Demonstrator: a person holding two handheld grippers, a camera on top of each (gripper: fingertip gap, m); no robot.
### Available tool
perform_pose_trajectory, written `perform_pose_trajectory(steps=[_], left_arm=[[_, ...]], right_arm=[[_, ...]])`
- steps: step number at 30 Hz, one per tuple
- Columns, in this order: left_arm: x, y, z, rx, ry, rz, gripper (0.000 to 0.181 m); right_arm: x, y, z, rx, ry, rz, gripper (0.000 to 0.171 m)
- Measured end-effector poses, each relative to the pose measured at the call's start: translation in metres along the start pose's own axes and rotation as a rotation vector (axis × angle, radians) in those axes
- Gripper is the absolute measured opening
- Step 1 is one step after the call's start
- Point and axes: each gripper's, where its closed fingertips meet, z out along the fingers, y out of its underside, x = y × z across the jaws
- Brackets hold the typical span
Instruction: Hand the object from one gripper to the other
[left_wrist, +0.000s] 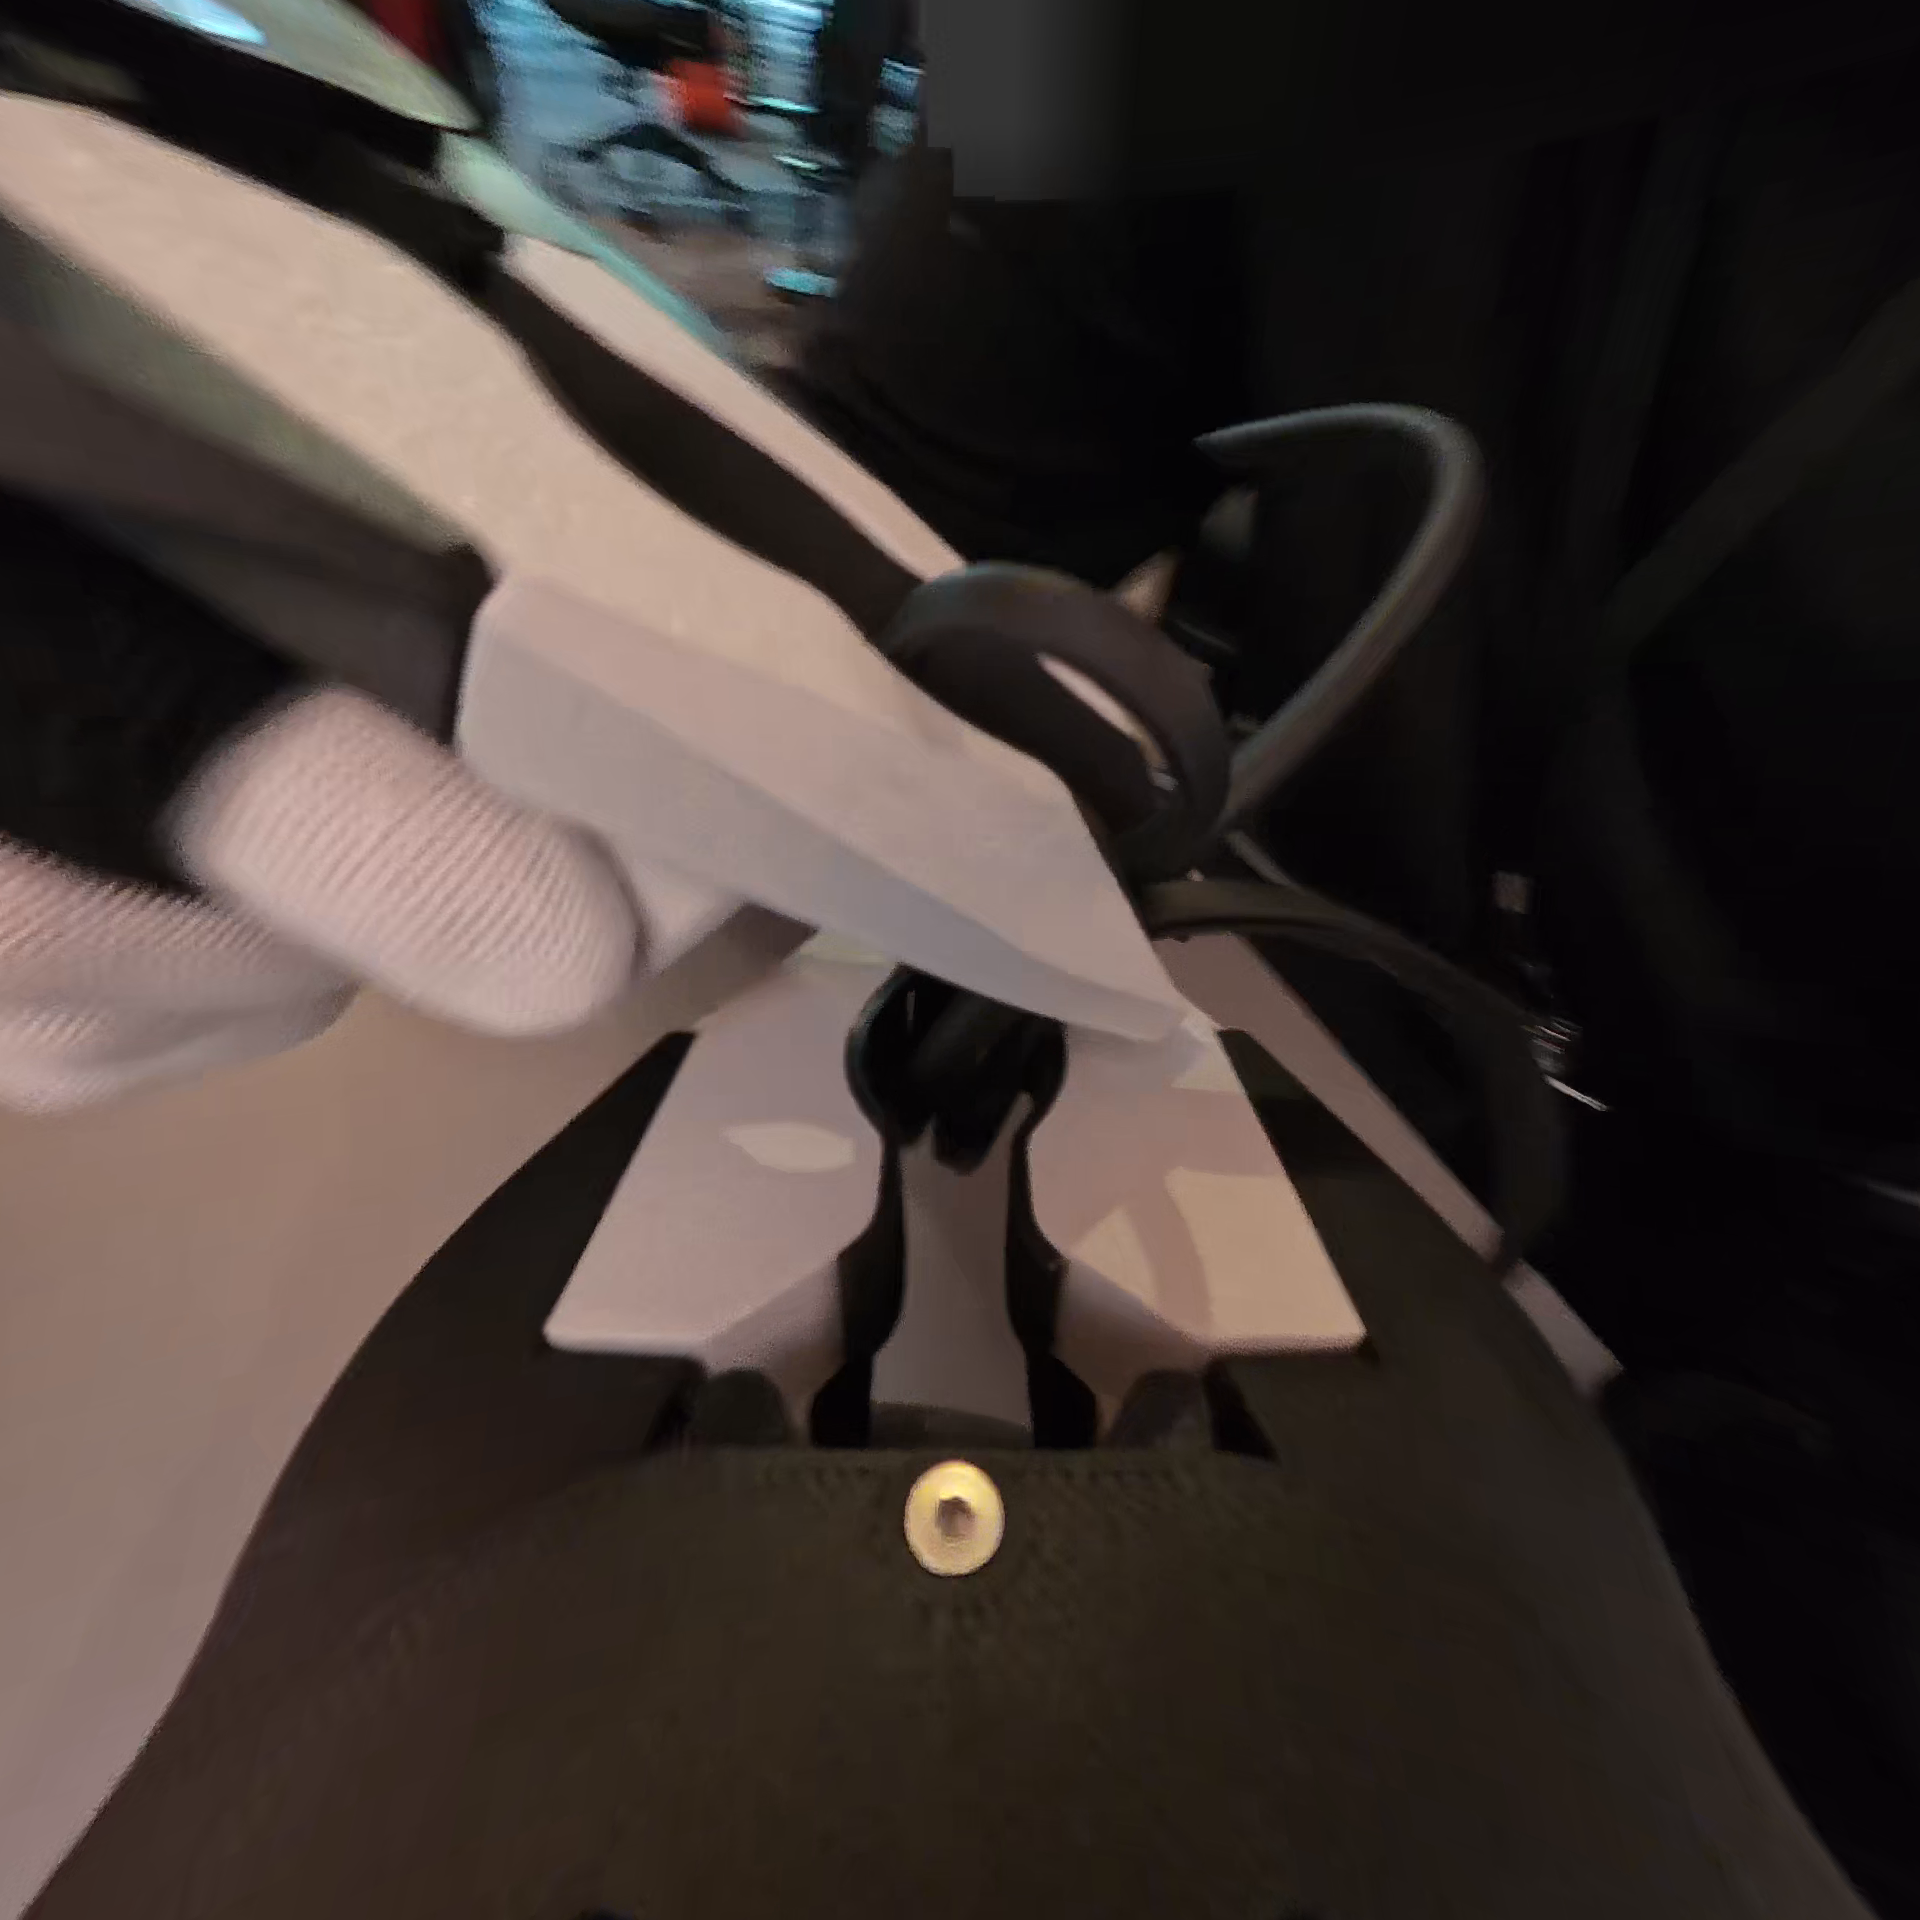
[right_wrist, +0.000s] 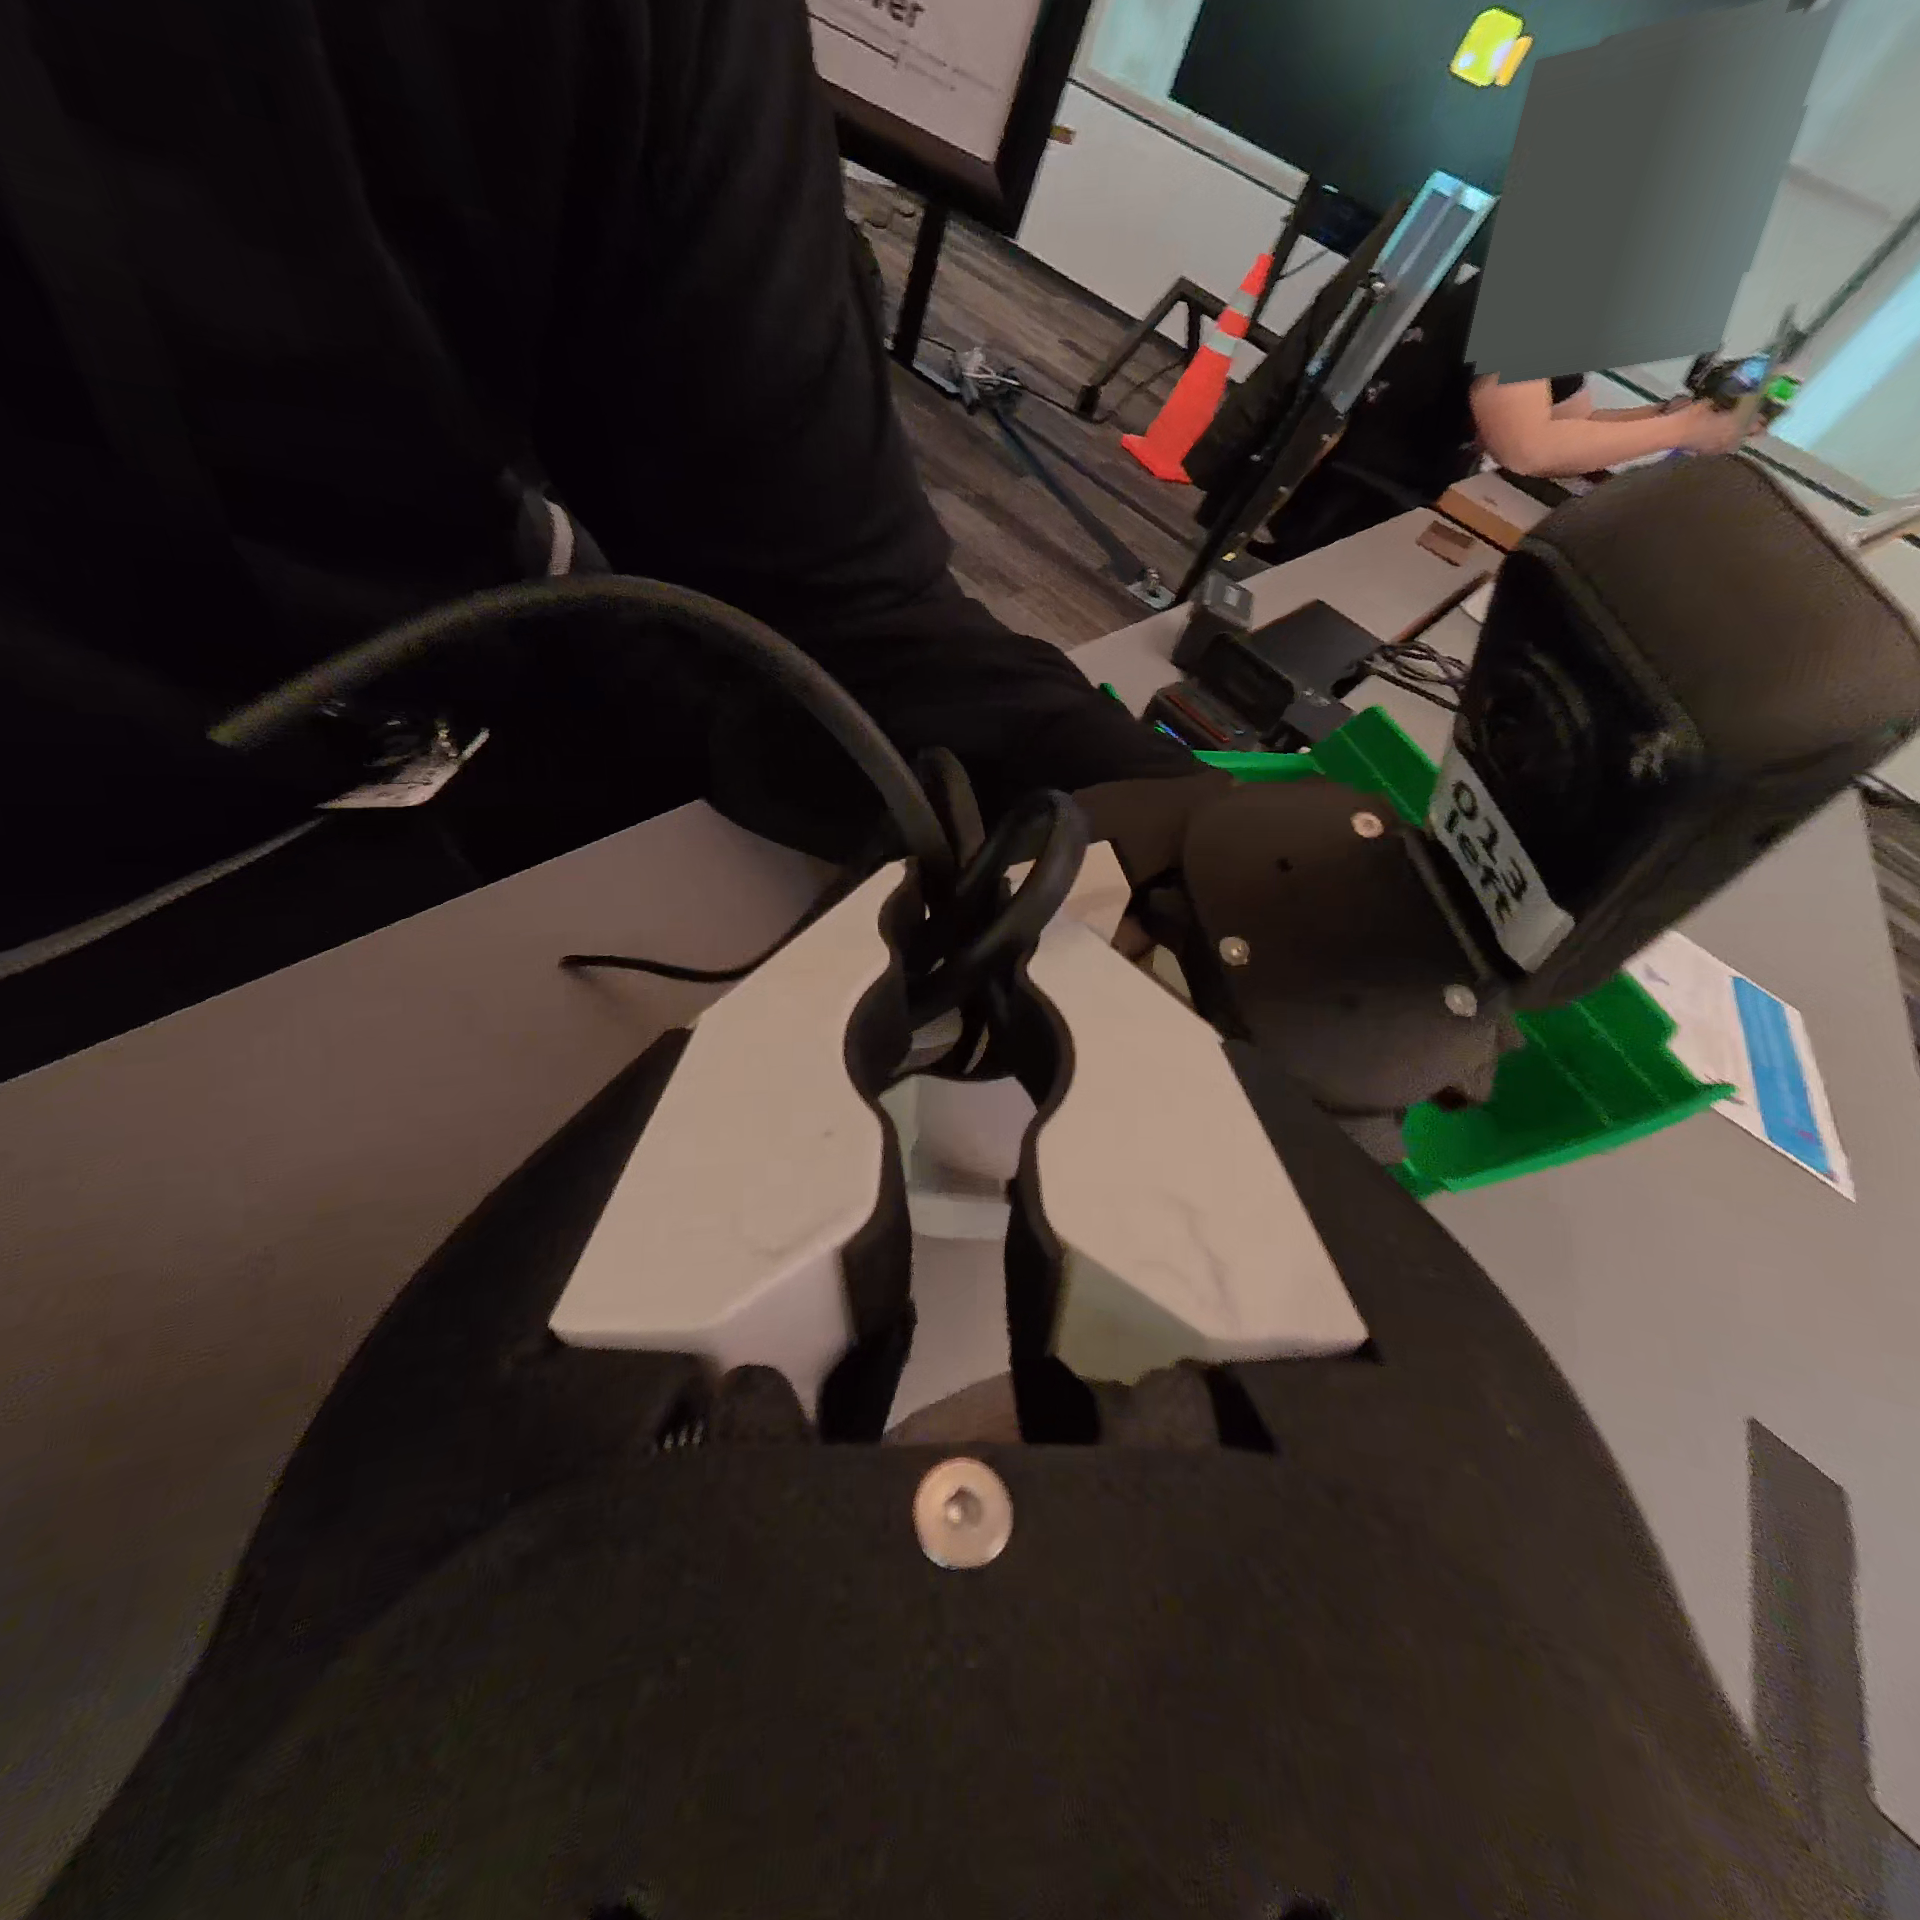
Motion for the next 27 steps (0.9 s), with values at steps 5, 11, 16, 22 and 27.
perform_pose_trajectory(steps=[5, 11, 16, 22, 27], left_arm=[[-0.046, -0.008, -0.031, 0.034, -0.309, -0.024, 0.042], [-0.084, -0.008, -0.098, 0.047, -0.685, -0.121, 0.044], [-0.1, -0.012, -0.141, 0.053, -0.93, -0.139, 0.04], [-0.09, -0.042, -0.139, 0.051, -1.024, -0.039, 0.052], [-0.09, -0.04, -0.135, -0.027, -1.071, -0.031, 0.059]], right_arm=[[0.024, 0.006, -0.025, -0.047, 0.148, 0.0, 0.006], [0.056, 0.035, -0.068, -0.307, 0.397, -0.051, 0.006], [0.075, 0.051, -0.095, -0.482, 0.552, -0.105, 0.006], [0.096, 0.073, -0.112, -0.741, 0.688, -0.227, 0.007], [0.109, 0.077, -0.117, -0.825, 0.76, -0.298, 0.007]])
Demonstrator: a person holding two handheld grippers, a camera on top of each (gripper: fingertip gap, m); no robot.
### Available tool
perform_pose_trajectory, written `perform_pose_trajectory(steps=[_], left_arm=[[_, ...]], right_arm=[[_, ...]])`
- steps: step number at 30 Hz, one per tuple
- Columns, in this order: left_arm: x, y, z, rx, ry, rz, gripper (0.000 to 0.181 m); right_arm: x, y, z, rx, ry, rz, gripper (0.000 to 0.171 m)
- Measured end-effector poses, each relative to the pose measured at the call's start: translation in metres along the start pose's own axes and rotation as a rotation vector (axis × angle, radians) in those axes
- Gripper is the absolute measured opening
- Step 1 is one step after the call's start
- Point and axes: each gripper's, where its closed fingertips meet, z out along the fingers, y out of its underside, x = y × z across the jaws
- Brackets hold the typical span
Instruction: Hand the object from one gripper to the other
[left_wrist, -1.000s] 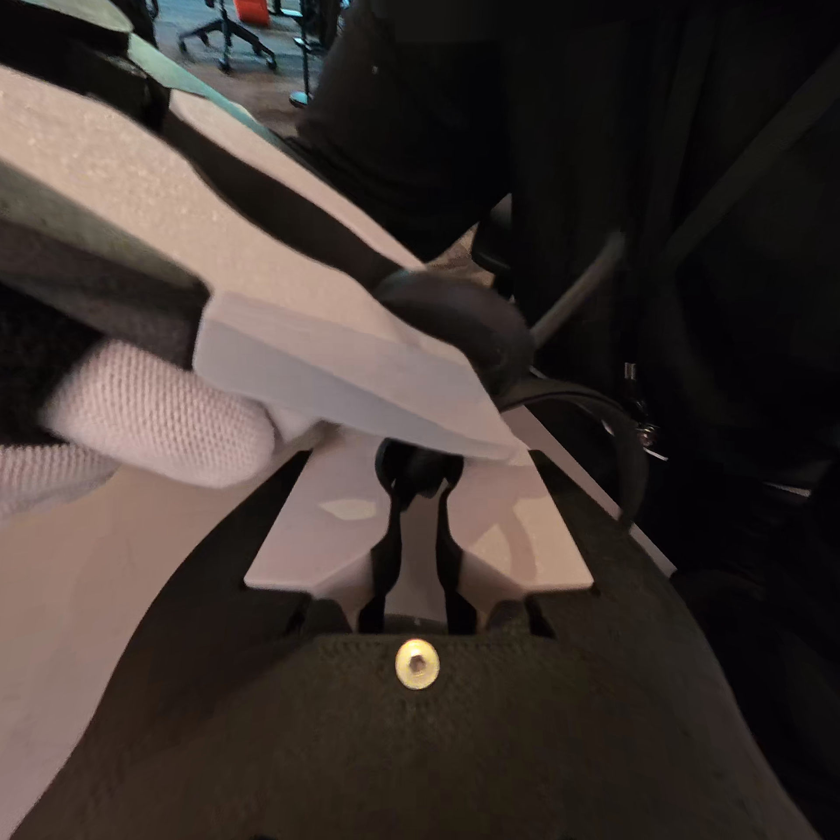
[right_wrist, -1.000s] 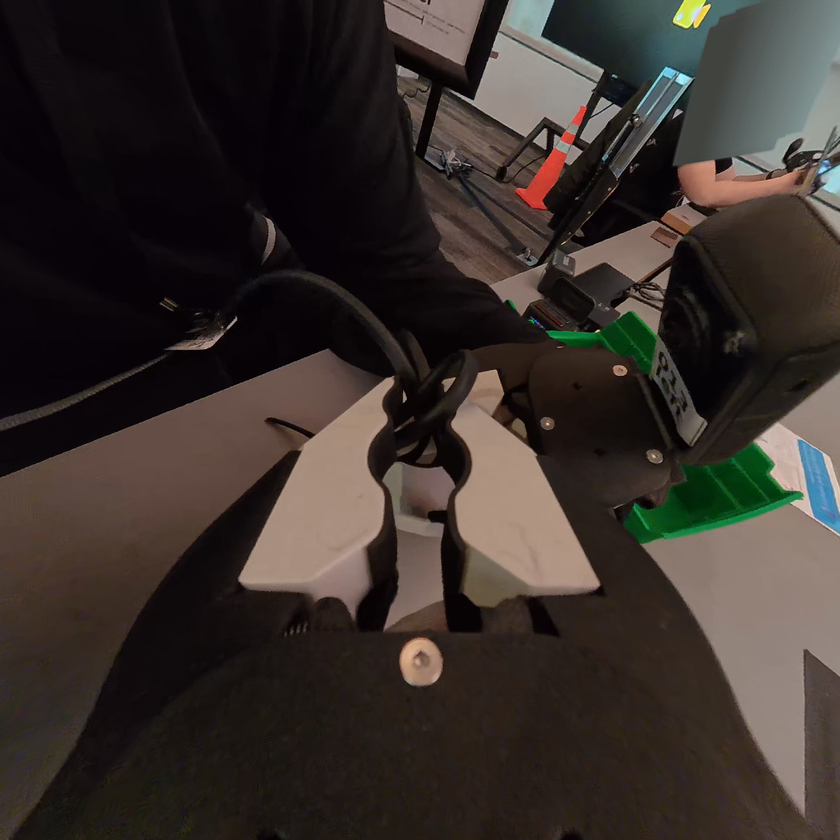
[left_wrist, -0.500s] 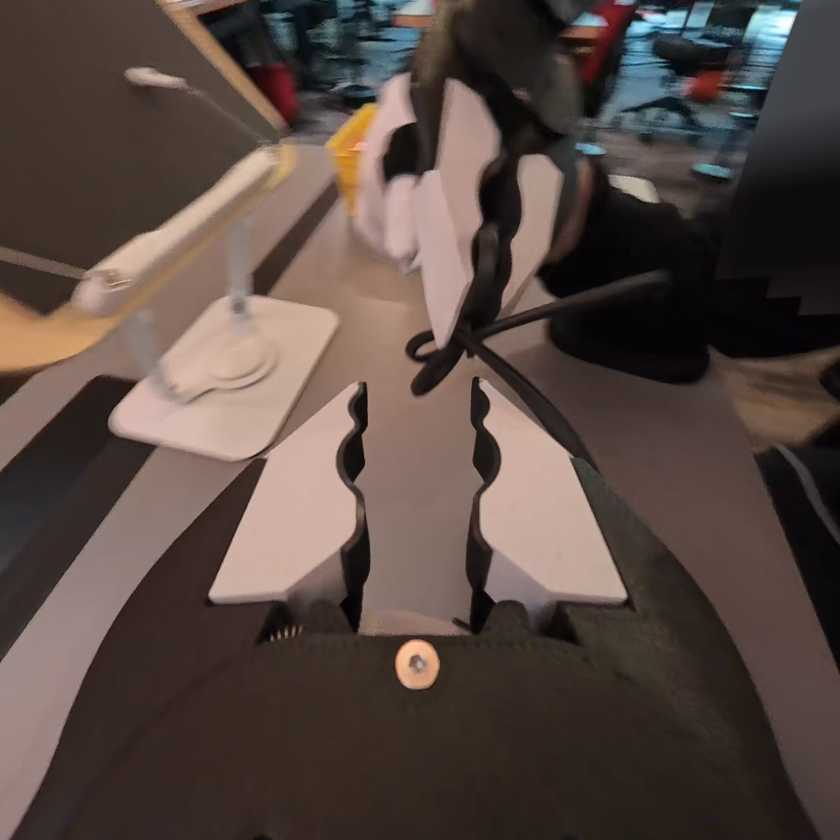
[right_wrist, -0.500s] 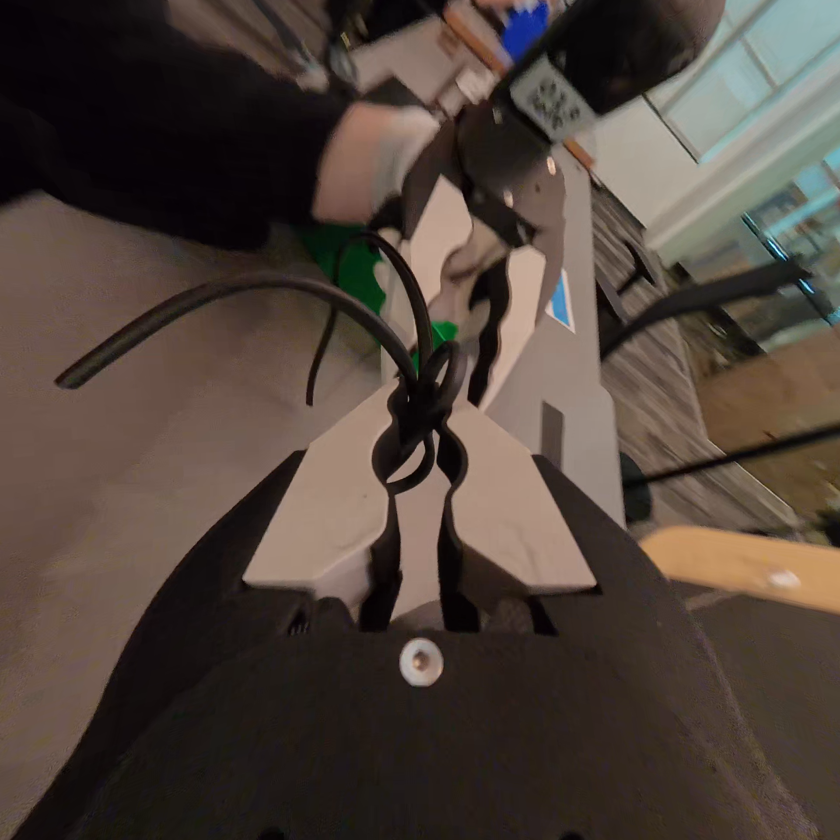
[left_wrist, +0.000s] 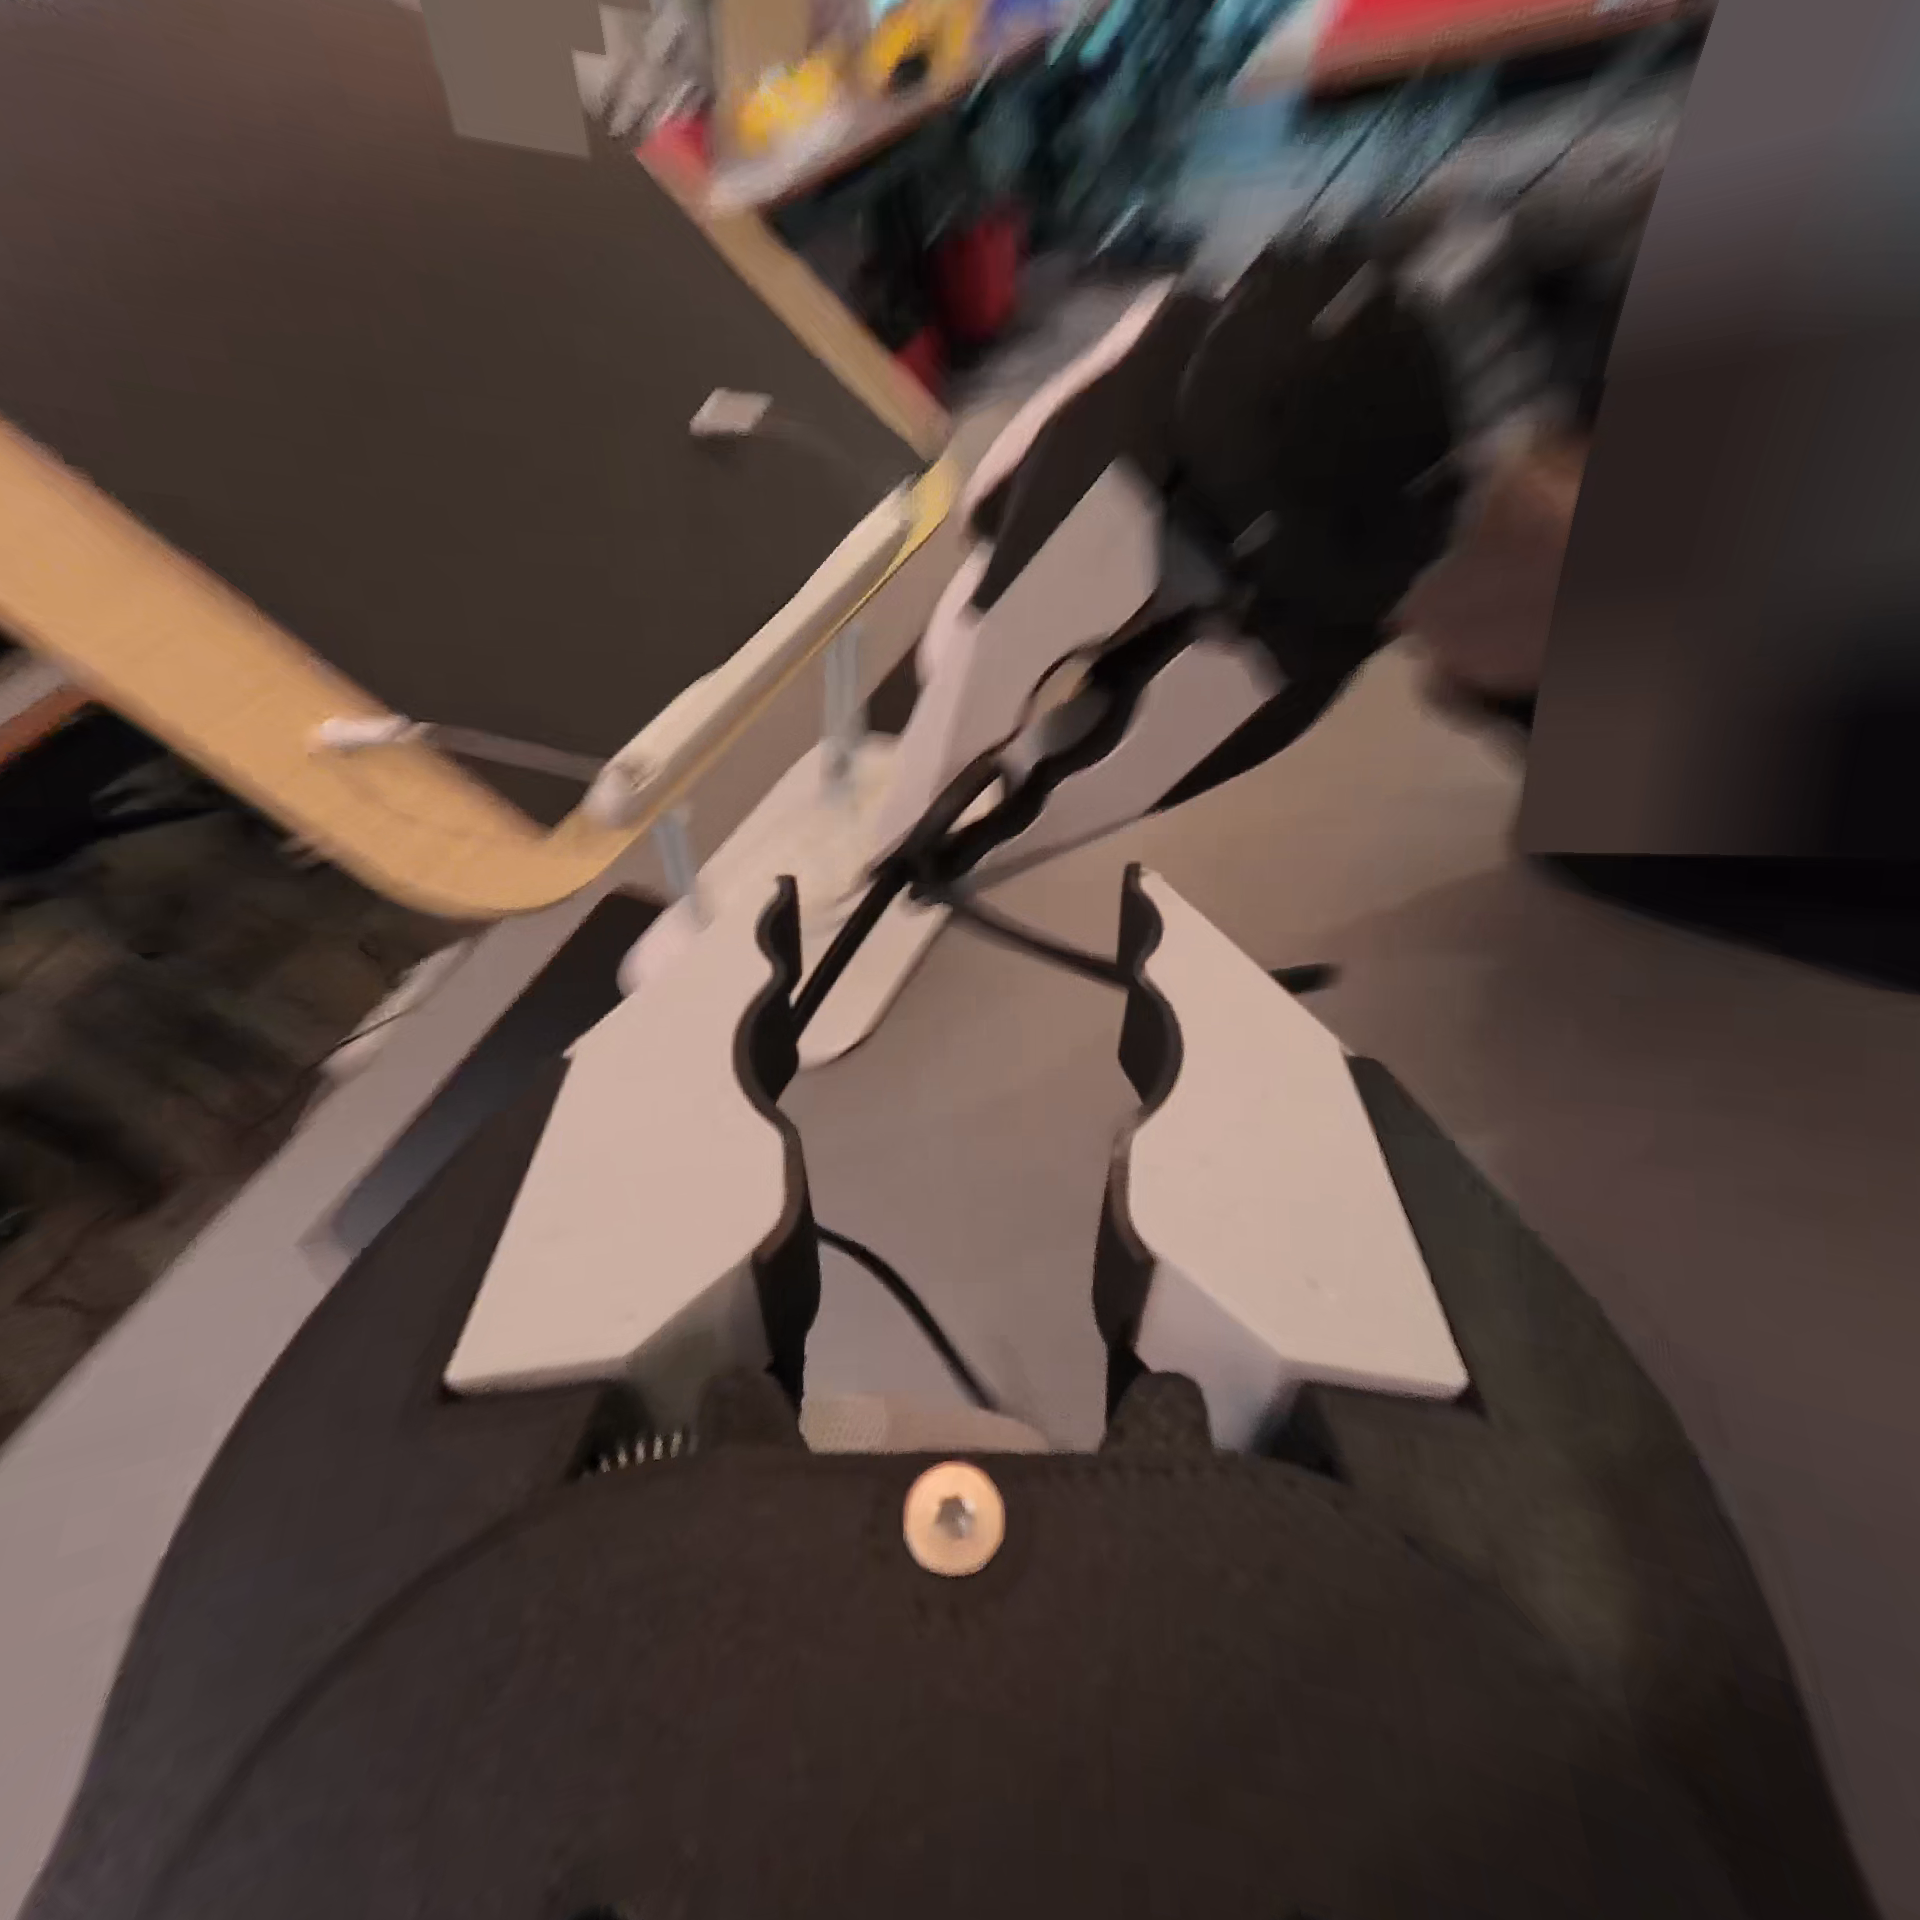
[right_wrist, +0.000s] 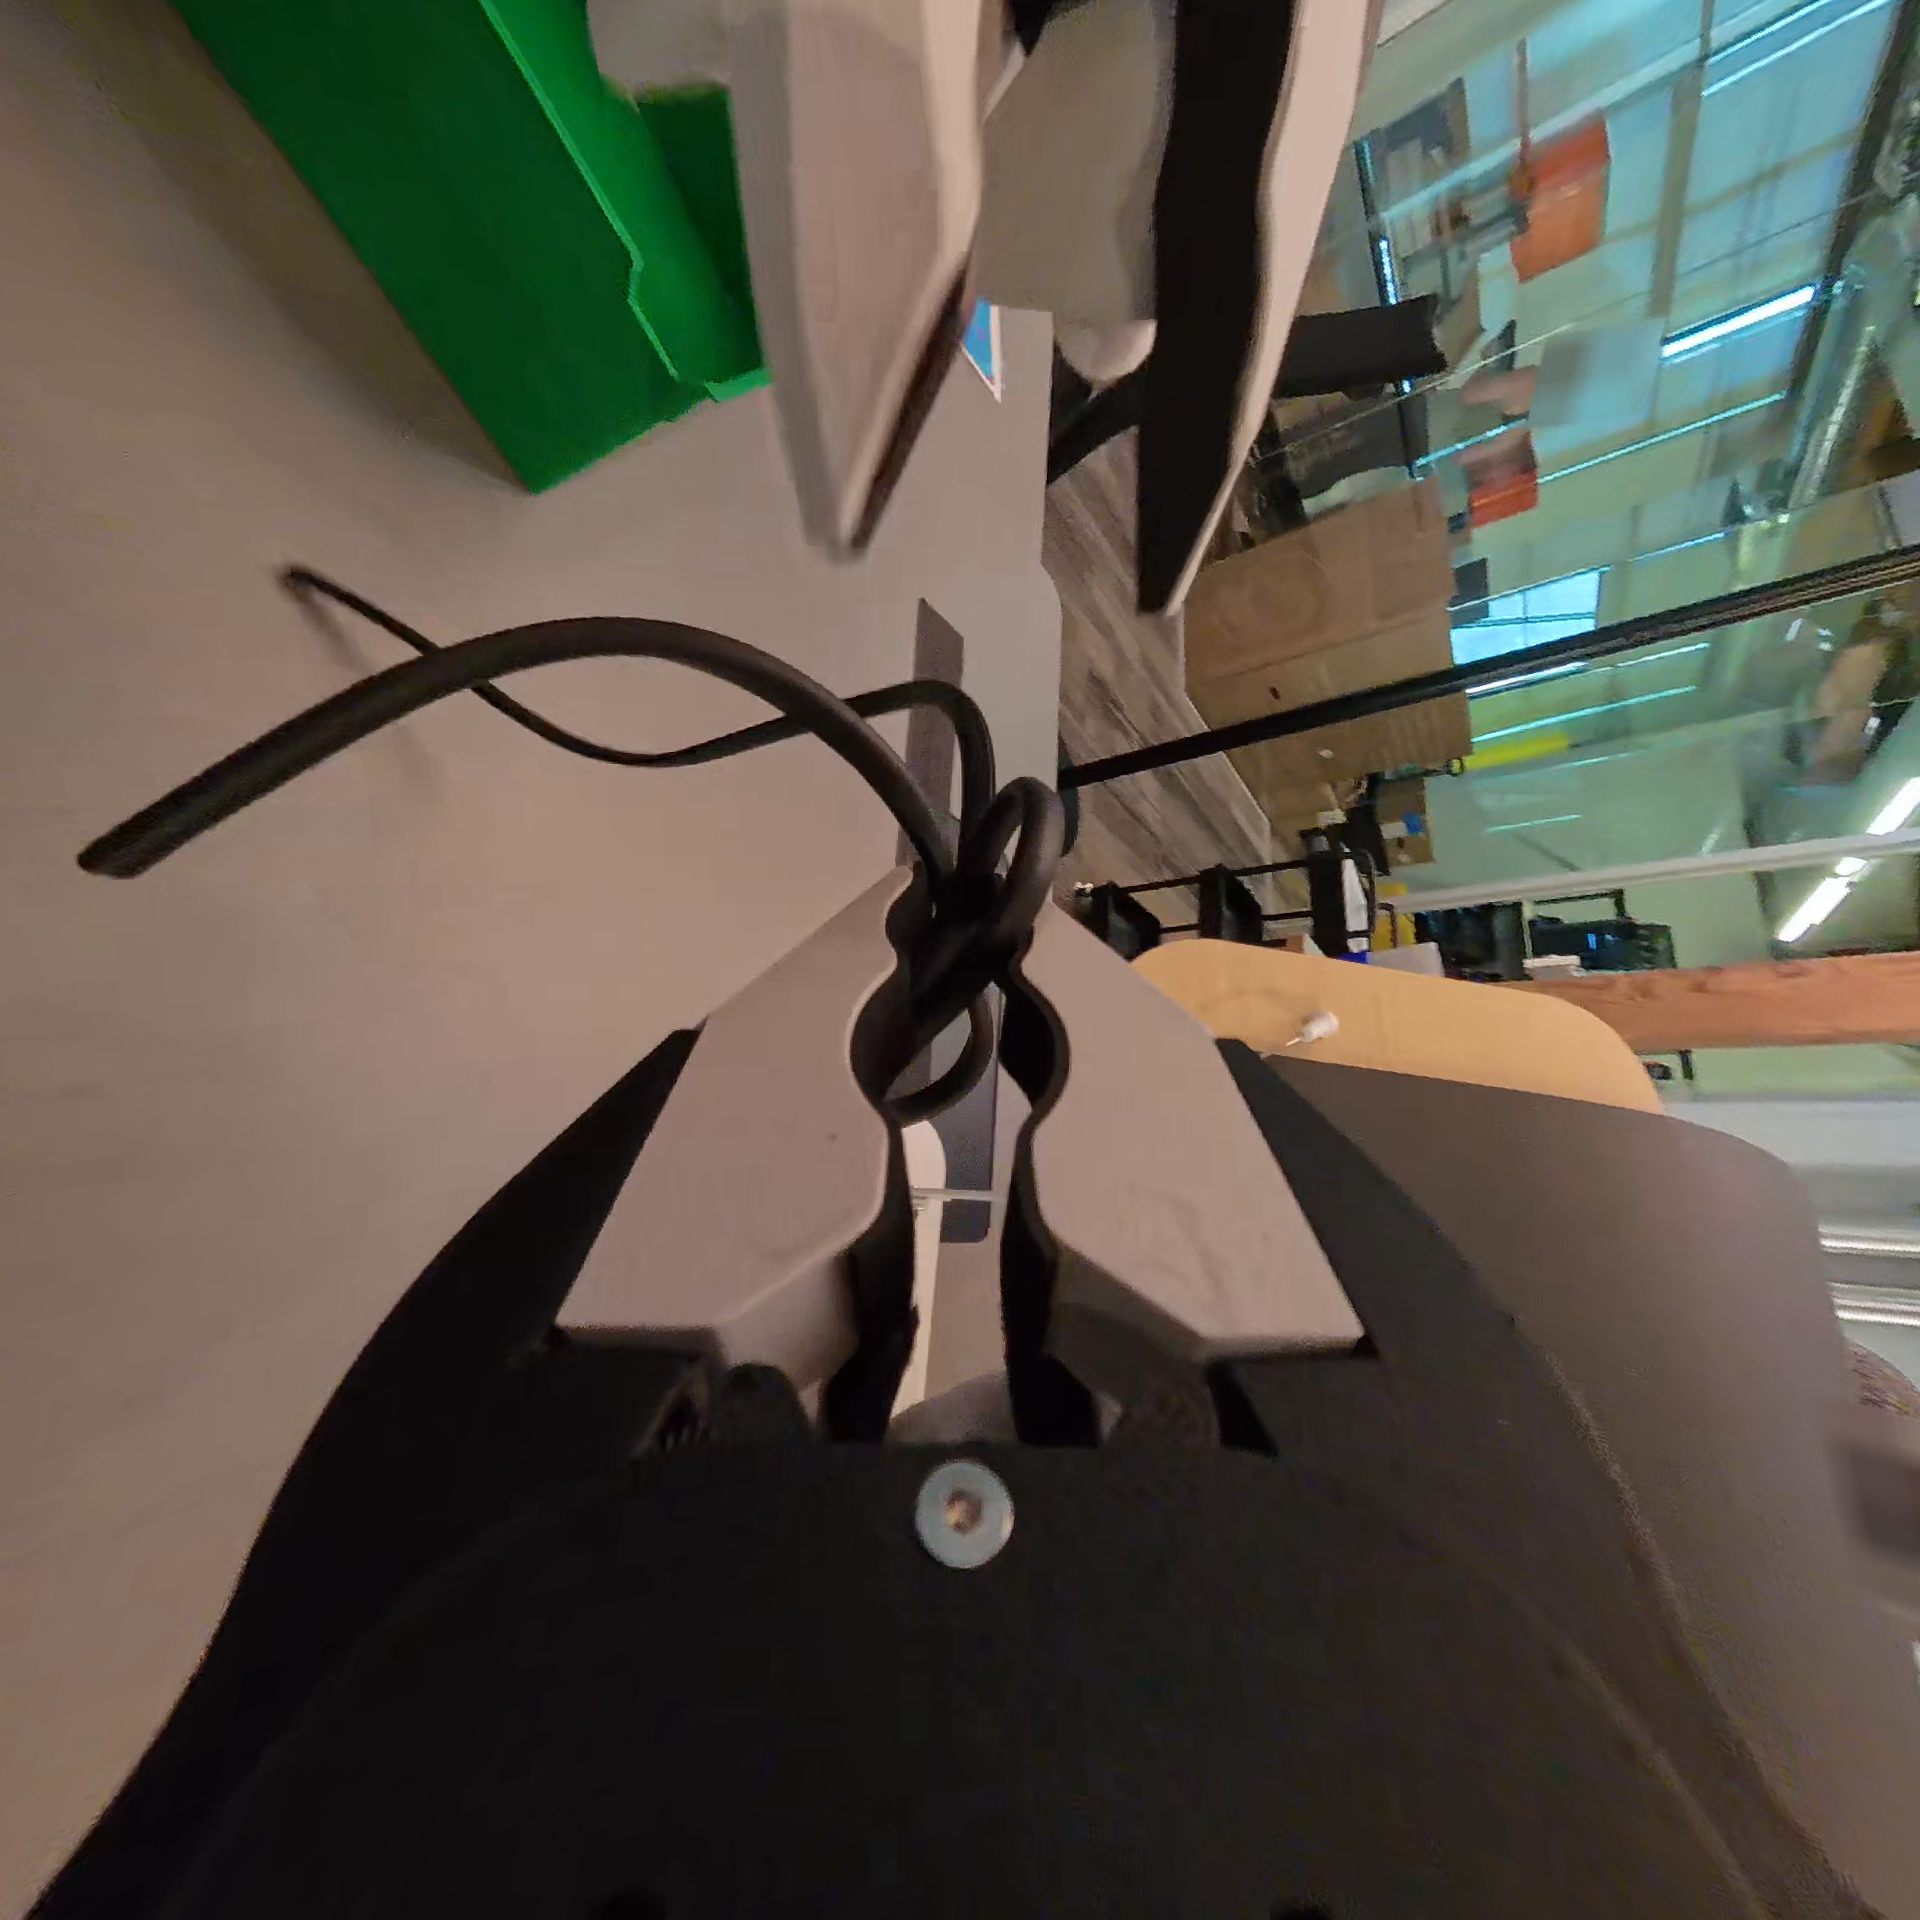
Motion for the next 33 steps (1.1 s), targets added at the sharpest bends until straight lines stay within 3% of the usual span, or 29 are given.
perform_pose_trajectory(steps=[3, 11, 18, 21, 29, 33], left_arm=[[-0.01, 0.023, 0.016, -0.128, -0.112, 0.084, 0.058], [-0.008, 0.024, 0.028, -0.124, -0.161, 0.208, 0.052], [-0.008, 0.036, 0.028, -0.173, -0.158, 0.244, 0.025], [-0.01, 0.041, 0.028, -0.199, -0.166, 0.275, 0.005], [-0.007, 0.043, 0.03, -0.176, -0.134, 0.239, 0.016], [-0.008, 0.043, 0.031, -0.162, -0.127, 0.208, 0.003]], right_arm=[[0.008, 0.0, 0.002, -0.02, 0.055, -0.015, 0.007], [0.002, -0.003, 0.003, -0.04, 0.048, -0.097, 0.006], [0.002, -0.01, 0.0, -0.021, 0.053, -0.122, 0.006], [0.0, -0.014, -0.002, 0.004, 0.045, -0.122, 0.007], [0.001, -0.021, -0.006, 0.064, 0.029, -0.074, 0.008], [0.002, -0.021, -0.006, 0.077, 0.028, -0.044, 0.009]])
